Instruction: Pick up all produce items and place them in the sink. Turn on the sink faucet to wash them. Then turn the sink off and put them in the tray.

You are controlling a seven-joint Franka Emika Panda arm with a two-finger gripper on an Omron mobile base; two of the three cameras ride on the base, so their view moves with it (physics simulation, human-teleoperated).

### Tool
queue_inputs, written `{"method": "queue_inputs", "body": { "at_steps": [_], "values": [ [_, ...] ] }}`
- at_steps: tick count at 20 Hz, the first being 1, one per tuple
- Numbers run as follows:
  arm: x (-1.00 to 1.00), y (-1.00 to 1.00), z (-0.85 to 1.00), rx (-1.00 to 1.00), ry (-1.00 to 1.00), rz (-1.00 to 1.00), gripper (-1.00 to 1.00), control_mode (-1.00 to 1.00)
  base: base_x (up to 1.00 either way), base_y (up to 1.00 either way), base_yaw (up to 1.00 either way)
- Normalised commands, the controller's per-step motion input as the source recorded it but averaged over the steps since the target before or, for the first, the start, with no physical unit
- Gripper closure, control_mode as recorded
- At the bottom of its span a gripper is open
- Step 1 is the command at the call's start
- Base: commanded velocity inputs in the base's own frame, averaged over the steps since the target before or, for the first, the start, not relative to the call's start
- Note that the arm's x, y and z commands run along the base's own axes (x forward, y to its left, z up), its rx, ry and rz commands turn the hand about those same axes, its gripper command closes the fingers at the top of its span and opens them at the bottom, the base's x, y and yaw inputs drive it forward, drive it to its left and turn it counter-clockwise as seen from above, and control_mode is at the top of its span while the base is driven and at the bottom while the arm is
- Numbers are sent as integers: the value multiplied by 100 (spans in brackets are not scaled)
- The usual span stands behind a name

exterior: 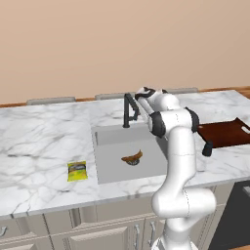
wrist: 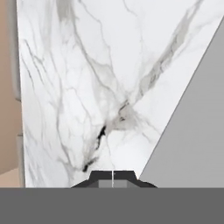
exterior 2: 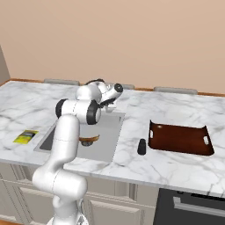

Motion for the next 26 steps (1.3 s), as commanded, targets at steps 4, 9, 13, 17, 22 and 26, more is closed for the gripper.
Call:
{"method": "queue_inputs", "body": {
  "at_steps": [4,9,13,17,22,26],
  "values": [
    [-24,55,14,0,0,0,100,-100,0,0,0],
    [-16,29,28,0,0,0,100,-100,0,0,0],
    [-10,-10,42,3,0,-2,100,-100,0,0,0],
    [-84,-71,32,2,0,0,-100,-100,0,0,0],
    [-100,-97,-7,0,0,0,-100,-100,0,0,0],
    [-100,-26,-53,-8,-2,10,-100,-100,0,0,0]
  ]
}}
